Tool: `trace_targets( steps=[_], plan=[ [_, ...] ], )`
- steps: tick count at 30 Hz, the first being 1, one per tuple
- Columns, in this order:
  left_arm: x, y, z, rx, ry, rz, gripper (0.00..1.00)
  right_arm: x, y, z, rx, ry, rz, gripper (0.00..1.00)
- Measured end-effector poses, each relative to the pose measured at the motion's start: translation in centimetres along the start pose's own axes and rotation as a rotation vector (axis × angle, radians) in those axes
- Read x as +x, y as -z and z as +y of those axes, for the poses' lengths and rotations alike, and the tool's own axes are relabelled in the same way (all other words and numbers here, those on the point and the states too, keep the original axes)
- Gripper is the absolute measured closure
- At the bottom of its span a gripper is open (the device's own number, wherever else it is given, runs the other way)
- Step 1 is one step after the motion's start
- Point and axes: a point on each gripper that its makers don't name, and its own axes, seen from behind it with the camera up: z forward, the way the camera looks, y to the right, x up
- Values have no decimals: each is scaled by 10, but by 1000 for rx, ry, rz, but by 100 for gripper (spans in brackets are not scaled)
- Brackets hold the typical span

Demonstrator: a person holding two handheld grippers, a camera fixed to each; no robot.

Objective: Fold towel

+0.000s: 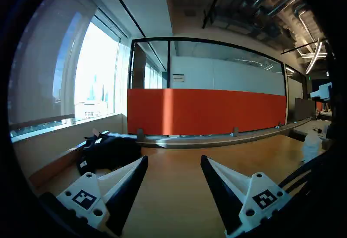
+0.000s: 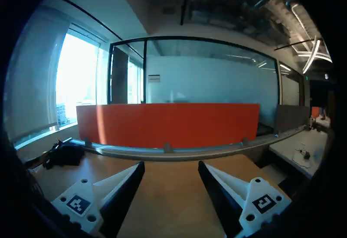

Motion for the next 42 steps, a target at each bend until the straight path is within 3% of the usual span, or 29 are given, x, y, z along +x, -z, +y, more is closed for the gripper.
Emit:
trace_targets(
  steps=[8, 17, 29, 42],
  plan=[
    [-36, 3, -3, 13, 17, 5, 11, -26, -3, -9, 11, 36, -2, 4],
    [-62, 4, 3, 18, 13, 12, 10, -31, -4, -10, 17, 39, 17, 4],
    [-82, 5, 3, 26, 17, 22, 10, -38, -2, -2, 7, 44, 25, 4],
    [-81, 8, 8, 31, -25, 31, 10, -41, 1, 6, 5, 34, 30, 4]
  ],
)
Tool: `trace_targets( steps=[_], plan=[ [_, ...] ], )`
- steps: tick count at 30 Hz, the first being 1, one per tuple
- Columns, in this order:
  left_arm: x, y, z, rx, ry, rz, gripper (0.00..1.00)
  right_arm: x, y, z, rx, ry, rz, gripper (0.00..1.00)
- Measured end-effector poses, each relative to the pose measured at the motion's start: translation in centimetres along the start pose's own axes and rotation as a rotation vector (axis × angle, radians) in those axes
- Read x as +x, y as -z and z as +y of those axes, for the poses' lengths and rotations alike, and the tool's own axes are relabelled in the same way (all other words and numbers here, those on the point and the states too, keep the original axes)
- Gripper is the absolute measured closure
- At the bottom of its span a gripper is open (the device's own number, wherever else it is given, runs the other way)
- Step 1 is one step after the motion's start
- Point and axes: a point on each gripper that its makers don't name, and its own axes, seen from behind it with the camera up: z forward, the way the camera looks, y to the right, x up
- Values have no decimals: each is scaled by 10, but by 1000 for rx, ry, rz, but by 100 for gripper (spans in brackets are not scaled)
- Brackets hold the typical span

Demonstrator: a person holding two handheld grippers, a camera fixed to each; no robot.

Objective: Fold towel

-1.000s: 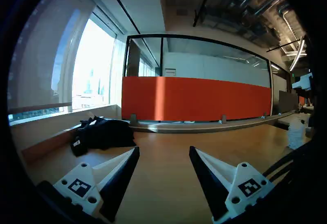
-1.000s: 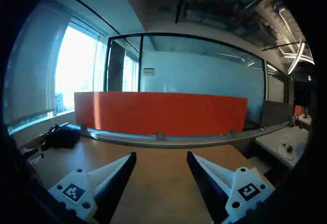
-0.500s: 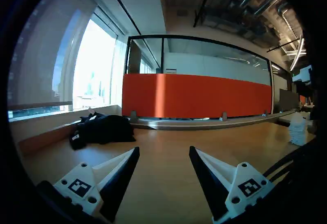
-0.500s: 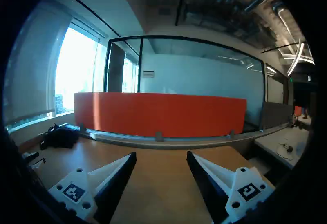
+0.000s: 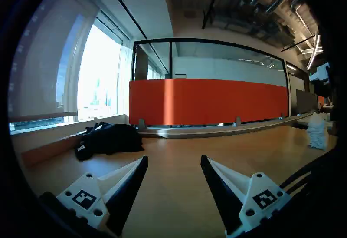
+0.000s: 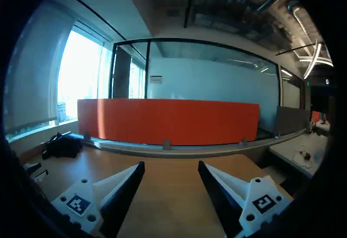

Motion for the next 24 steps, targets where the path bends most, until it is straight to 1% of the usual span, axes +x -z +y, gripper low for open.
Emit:
trace_targets(
  steps=[5, 9, 15, 20, 24],
  plan=[
    [0, -1, 1, 0, -1, 0, 10, -2, 0, 1, 7, -2, 2, 4],
    [0, -1, 1, 1, -2, 1, 10, -2, -1, 4, 11, 9, 13, 4],
    [-1, -1, 2, 1, -3, 1, 7, -7, -7, 13, 1, 23, 34, 4],
    [-1, -1, 2, 1, -4, 0, 7, -18, -9, 19, -7, 20, 54, 4],
    [-1, -1, 2, 1, -4, 0, 7, -35, -9, 24, -9, 8, 52, 4]
  ],
)
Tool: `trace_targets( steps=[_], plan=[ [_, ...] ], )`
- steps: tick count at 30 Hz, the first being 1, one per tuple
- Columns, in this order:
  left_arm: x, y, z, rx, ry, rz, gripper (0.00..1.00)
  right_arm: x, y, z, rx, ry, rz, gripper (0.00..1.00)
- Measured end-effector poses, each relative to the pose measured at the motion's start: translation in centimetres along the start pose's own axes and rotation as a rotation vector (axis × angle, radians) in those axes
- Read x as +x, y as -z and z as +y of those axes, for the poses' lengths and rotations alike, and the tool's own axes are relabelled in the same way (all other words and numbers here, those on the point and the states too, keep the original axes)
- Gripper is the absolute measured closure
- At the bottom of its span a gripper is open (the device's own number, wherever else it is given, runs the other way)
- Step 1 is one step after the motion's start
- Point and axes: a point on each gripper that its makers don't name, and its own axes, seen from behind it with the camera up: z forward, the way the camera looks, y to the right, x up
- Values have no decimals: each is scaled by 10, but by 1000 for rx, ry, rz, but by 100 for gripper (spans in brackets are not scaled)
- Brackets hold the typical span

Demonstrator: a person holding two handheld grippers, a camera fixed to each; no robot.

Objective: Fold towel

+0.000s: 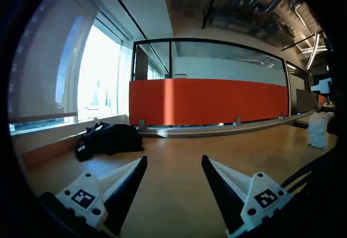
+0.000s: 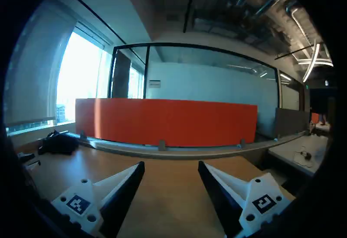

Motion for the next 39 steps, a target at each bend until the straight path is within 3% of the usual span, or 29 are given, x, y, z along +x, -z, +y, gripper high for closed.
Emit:
trace_targets(
  steps=[26, 39],
  plan=[
    [1, -1, 1, 0, 0, 0, 7, -109, -1, 29, -12, -64, -2, 4],
    [1, -1, 1, 0, 0, 0, 7, -123, 4, 40, -20, -98, 10, 4]
  ],
)
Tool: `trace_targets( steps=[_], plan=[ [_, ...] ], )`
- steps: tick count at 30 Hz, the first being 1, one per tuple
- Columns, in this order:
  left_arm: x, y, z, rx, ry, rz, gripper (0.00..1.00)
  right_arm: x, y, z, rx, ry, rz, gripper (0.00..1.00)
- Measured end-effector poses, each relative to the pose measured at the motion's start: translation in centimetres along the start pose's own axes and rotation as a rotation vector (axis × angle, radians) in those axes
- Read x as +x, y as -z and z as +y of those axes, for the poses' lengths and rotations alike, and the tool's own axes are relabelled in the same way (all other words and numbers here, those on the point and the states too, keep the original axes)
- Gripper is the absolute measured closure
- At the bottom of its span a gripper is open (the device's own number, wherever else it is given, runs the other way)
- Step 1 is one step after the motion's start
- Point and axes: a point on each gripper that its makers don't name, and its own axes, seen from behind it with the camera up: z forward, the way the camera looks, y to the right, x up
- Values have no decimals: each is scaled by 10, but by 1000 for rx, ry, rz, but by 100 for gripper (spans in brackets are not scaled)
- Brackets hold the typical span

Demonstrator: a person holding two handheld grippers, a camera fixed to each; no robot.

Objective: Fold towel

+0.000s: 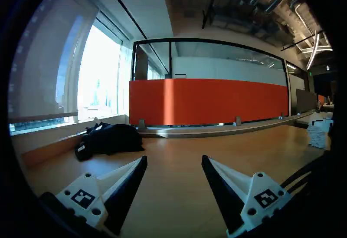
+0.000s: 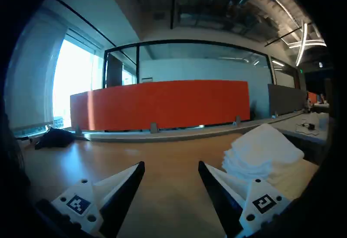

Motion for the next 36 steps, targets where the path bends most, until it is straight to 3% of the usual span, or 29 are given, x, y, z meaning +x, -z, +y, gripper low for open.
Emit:
trace_targets(
  steps=[27, 36],
  plan=[
    [0, 0, 0, 0, 0, 0, 7, 1, 5, -19, 31, 62, 26, 4],
    [0, 0, 0, 0, 0, 0, 7, 0, 4, -19, 29, 63, 26, 0]
  ],
)
